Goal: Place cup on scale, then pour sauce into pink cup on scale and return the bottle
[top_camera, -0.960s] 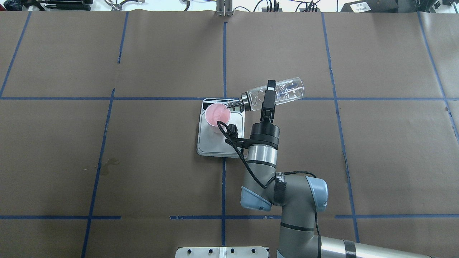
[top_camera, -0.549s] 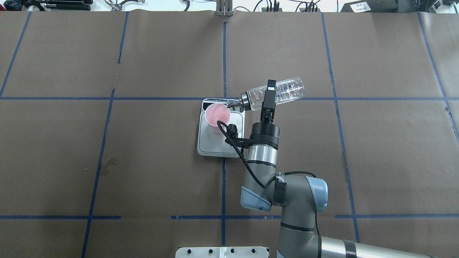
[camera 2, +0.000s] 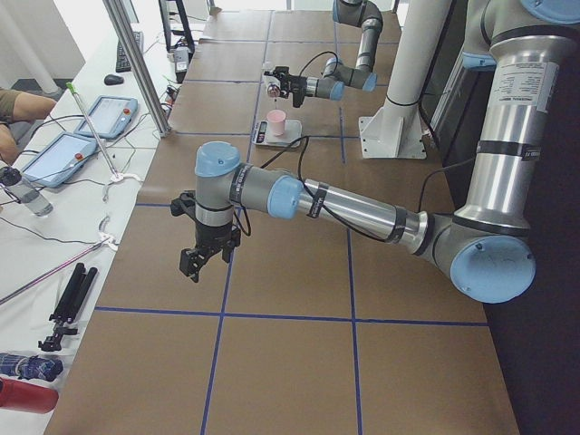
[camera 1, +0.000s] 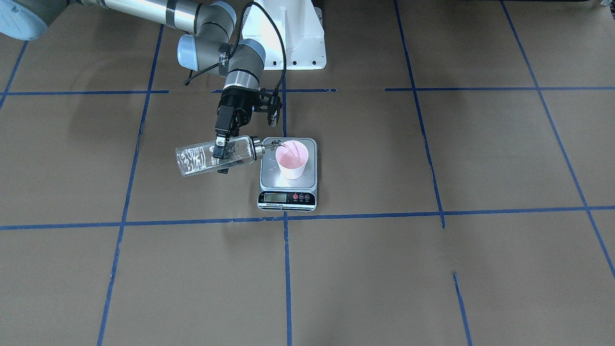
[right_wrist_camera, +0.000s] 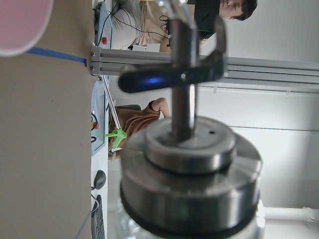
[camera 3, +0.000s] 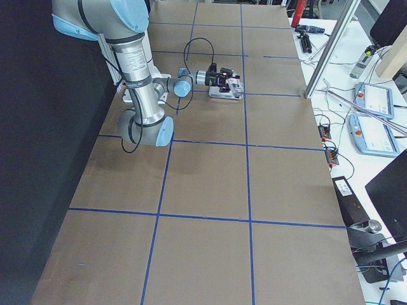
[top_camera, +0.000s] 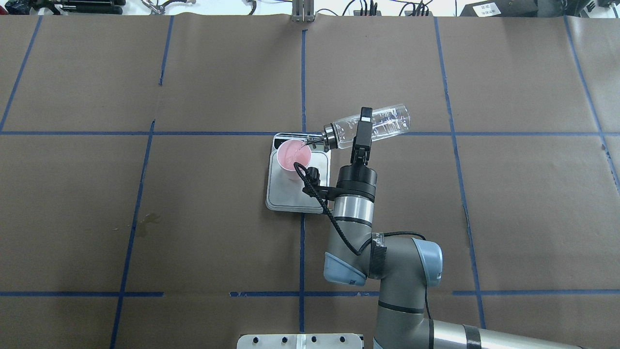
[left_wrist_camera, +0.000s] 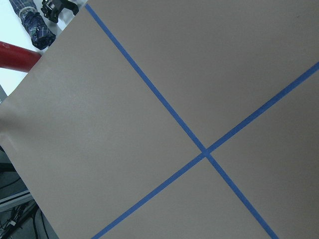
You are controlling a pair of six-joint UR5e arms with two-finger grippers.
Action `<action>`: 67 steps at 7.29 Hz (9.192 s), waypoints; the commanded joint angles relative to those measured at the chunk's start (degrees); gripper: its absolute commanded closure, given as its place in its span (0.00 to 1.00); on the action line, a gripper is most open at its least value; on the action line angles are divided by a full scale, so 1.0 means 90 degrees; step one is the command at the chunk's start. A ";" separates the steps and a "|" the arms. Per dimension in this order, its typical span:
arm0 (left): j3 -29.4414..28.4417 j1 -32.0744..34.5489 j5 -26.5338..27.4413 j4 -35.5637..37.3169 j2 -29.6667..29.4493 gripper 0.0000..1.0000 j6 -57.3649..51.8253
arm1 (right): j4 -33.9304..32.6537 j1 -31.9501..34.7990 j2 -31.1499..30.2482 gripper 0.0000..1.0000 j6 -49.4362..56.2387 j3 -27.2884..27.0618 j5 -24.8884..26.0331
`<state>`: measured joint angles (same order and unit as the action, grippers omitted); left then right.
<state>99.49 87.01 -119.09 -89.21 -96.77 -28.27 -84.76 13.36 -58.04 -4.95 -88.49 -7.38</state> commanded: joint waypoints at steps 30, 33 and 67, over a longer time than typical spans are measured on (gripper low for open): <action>0.0069 0.0098 0.0000 0.0020 -0.0098 0.00 0.0026 | 0.3090 0.1972 -0.3190 1.00 -0.7515 -0.1856 -0.5556; 0.0049 0.0098 0.0000 0.0019 -0.0107 0.00 0.0026 | 0.3099 0.1953 -0.3209 1.00 -0.7710 -0.1828 -0.5373; 0.0069 0.0156 0.0010 0.0019 -0.0107 0.00 0.0036 | 0.3138 0.0109 -0.3668 0.00 -0.8667 -0.1926 -0.3595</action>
<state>100.09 88.15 -119.07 -89.03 -97.73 -27.95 -56.49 15.74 -90.90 -82.32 -105.47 -40.16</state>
